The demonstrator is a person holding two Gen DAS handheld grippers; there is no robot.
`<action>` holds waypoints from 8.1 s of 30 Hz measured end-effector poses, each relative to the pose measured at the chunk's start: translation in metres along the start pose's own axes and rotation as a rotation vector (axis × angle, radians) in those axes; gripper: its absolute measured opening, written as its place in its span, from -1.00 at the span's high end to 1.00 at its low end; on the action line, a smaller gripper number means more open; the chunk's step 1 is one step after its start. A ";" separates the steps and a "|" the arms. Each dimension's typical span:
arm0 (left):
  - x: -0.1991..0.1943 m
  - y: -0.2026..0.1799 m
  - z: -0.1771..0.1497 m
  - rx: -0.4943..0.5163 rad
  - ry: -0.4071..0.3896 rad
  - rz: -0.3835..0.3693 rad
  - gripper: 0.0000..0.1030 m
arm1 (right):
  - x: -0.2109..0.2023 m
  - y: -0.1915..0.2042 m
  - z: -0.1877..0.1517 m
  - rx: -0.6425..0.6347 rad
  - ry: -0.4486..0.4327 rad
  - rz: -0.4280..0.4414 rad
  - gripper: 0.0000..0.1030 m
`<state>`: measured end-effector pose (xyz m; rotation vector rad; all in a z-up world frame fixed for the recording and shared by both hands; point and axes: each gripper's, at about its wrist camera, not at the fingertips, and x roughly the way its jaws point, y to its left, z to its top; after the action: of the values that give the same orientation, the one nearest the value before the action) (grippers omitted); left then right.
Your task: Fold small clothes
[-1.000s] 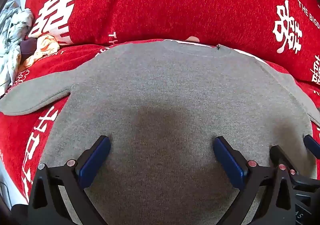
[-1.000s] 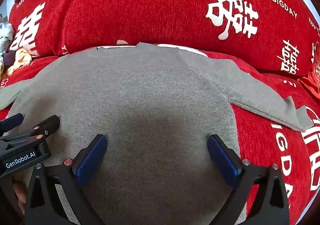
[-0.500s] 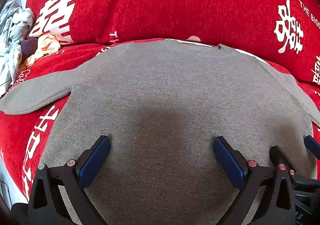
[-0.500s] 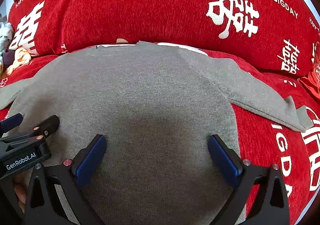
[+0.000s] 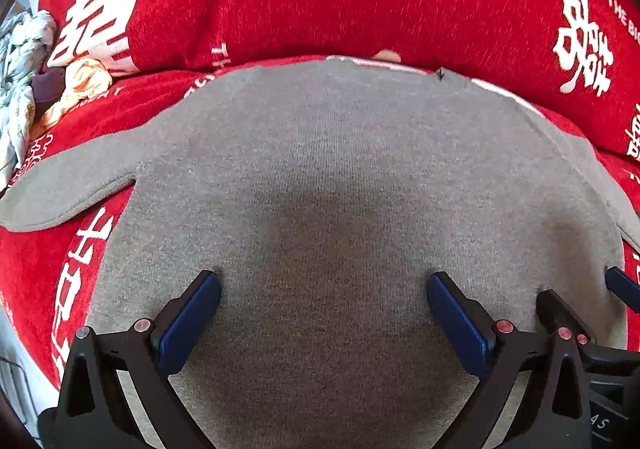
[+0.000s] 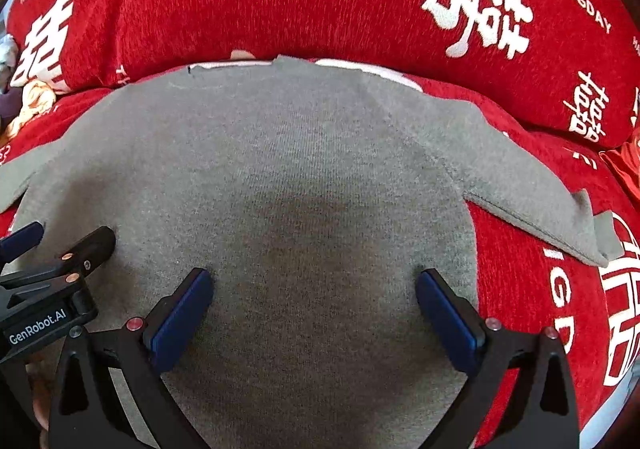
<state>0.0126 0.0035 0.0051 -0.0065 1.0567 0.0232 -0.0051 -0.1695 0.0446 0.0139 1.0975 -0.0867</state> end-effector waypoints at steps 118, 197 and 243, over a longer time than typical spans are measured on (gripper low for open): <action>-0.012 -0.282 0.063 0.302 0.059 -0.149 -1.00 | -0.099 -0.404 -0.030 0.629 -0.369 -0.002 0.87; -0.004 0.123 0.020 -0.152 -0.005 -0.126 -1.00 | -0.065 0.157 0.129 -0.076 -0.271 0.123 0.87; -0.003 0.176 0.009 -0.184 0.009 0.038 -1.00 | 0.033 0.230 0.096 -0.225 -0.080 0.070 0.79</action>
<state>0.0147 0.1800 0.0132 -0.1537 1.0607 0.1549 0.1129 0.0525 0.0520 -0.1512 1.0206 0.0987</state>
